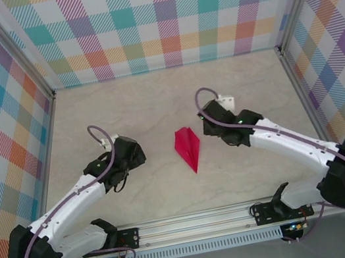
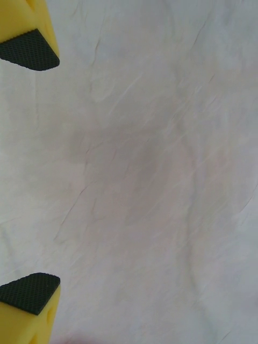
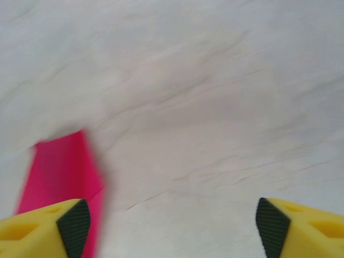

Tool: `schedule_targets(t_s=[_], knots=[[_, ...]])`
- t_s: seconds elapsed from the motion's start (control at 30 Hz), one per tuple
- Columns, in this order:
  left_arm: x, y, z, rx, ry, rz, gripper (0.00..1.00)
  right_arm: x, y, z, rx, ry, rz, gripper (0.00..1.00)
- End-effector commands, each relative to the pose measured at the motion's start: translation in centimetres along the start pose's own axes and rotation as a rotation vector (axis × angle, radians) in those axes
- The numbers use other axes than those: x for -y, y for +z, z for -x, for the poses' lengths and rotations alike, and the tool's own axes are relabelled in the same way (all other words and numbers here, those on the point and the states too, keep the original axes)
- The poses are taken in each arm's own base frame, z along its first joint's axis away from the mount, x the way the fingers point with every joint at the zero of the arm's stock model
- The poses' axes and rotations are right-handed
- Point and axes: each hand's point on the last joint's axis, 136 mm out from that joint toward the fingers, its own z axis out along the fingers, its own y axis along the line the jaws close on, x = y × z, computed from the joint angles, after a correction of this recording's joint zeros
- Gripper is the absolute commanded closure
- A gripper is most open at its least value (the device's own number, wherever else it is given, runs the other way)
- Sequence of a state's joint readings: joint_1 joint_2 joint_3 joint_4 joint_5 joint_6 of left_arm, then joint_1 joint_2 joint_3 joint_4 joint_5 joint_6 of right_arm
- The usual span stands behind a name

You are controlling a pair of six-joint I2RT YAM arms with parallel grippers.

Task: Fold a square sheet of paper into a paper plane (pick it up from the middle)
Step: Reset both arms

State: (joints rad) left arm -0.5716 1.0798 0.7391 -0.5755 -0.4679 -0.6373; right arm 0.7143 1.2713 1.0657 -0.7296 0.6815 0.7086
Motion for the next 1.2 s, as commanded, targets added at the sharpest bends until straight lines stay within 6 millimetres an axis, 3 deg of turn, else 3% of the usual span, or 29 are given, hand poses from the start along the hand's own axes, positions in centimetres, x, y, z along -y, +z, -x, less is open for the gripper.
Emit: schedule_targets(t_s=[0.0,0.07,0.17,0.27,0.4,0.6,0.7,0.8,0.87,1.0,1.07,1.17], knots=[[-3.8,-0.3,4.2,0.131,-0.025,0.164,0.00,7.0,0.8,1.9,0.117,0.002,-0.232,0.12],[-5.7,0.3,5.3,0.159,-0.054,0.239,0.00,9.9,1.7,2.7,0.162,0.003,-0.308,0.06],[-8.9,1.8,6.3,0.167,-0.085,0.361,0.00,12.5,4.3,3.1,0.205,-0.028,-0.357,0.00],[-10.6,3.9,6.6,0.164,-0.078,0.414,0.00,12.7,7.8,2.7,0.204,-0.048,-0.287,0.00],[-10.6,6.5,7.9,0.228,0.011,0.434,0.00,11.7,10.7,3.2,0.252,-0.077,-0.169,0.00],[-8.0,10.6,8.2,0.317,0.101,0.279,0.00,10.1,13.3,3.8,0.368,-0.112,0.013,0.01],[-6.5,10.4,9.4,0.411,0.091,0.145,0.00,9.5,14.0,3.7,0.418,-0.123,0.065,0.01],[-6.3,10.8,9.8,0.442,0.097,0.085,0.00,9.0,14.5,3.1,0.422,-0.138,0.107,0.02],[-6.2,11.6,9.5,0.428,0.092,0.047,0.00,9.0,14.6,3.0,0.413,-0.133,0.144,0.02],[-3.5,12.6,8.5,0.420,0.176,-0.099,0.00,9.4,14.2,2.6,0.442,-0.102,0.180,0.03],[-2.9,12.4,8.0,0.432,0.202,-0.152,0.00,8.4,14.4,1.9,0.470,-0.154,0.237,0.04],[-3.0,12.9,7.5,0.423,0.199,-0.161,0.00,8.5,14.7,1.8,0.449,-0.144,0.228,0.00]])
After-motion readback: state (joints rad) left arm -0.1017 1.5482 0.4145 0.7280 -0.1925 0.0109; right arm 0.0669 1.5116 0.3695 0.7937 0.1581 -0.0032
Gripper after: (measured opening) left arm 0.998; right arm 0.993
